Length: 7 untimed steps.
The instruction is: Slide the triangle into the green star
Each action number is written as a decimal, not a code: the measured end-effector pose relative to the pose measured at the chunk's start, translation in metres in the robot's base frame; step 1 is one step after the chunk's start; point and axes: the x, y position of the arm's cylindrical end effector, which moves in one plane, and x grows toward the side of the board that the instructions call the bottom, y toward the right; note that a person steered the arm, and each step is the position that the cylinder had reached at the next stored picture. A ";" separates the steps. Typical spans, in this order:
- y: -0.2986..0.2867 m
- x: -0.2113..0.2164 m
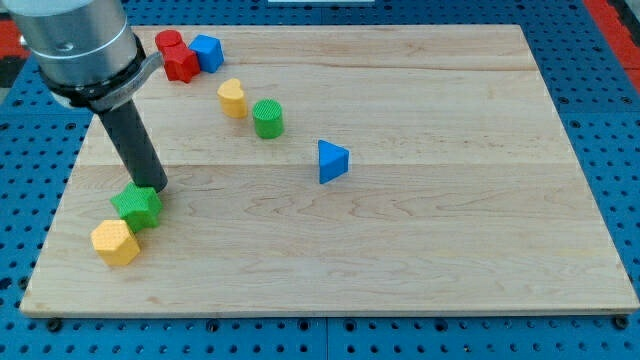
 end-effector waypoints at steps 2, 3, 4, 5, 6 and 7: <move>0.034 0.012; 0.142 0.019; 0.248 0.018; 0.296 -0.019; 0.273 -0.041; 0.207 -0.043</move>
